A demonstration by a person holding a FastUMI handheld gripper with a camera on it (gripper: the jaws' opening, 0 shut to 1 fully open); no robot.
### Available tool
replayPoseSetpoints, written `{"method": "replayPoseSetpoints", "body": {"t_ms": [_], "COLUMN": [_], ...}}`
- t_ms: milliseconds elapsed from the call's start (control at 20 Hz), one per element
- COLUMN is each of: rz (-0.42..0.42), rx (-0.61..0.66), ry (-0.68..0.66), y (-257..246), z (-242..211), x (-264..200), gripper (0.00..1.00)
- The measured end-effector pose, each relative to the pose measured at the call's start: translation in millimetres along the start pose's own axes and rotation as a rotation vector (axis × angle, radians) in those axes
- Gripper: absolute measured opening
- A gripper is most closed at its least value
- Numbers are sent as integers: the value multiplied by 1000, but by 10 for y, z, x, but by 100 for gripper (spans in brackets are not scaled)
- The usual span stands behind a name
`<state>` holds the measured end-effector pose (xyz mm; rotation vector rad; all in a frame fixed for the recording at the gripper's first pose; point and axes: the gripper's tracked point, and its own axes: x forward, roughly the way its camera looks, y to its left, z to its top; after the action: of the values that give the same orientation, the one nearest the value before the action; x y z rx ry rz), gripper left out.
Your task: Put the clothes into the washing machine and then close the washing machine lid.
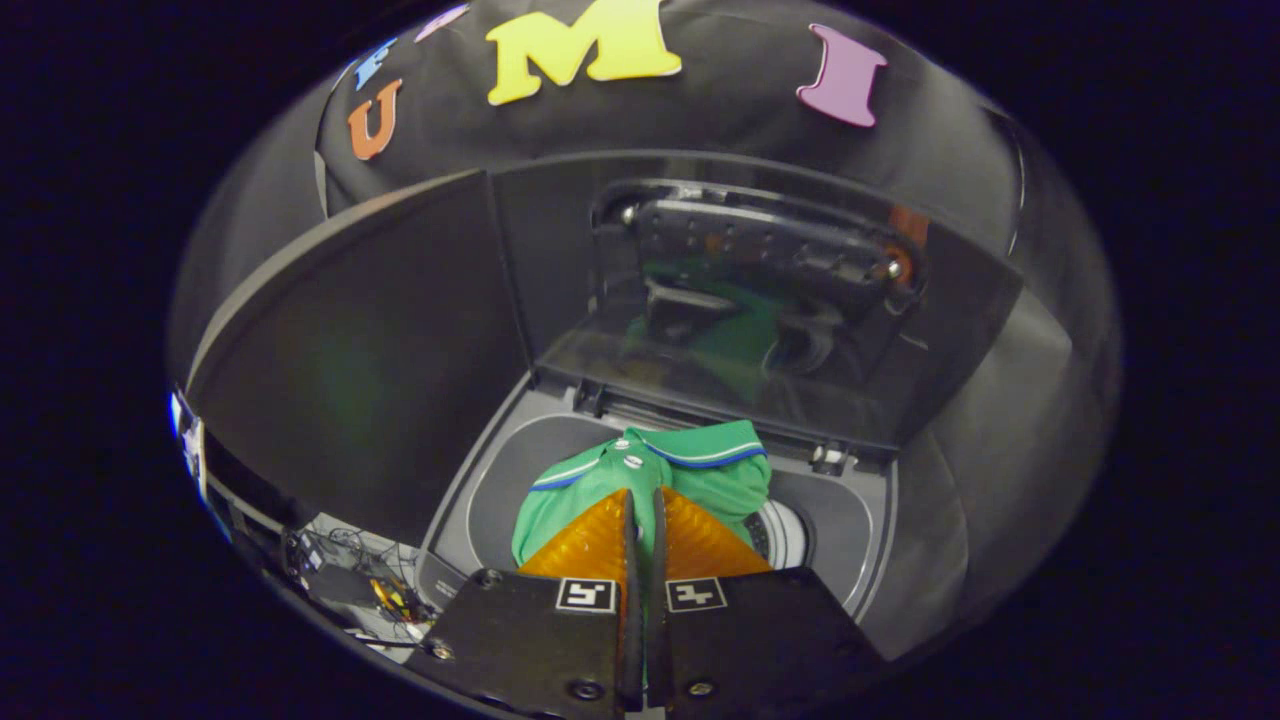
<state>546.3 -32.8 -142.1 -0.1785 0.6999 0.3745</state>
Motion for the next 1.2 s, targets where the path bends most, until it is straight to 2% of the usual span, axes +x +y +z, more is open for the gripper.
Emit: {"method": "replayPoseSetpoints", "body": {"t_ms": [300, 600, 1000, 1200], "rz": [-79, -118, -148, -171], "rx": [-12, 50, 100, 111], "ry": [151, 258, 254, 184], "y": [-81, -162, -198, -216], "z": [-341, -700, -766, -691], "x": [441, 641, 585, 452], "gripper": [5, 8, 16, 61]}}
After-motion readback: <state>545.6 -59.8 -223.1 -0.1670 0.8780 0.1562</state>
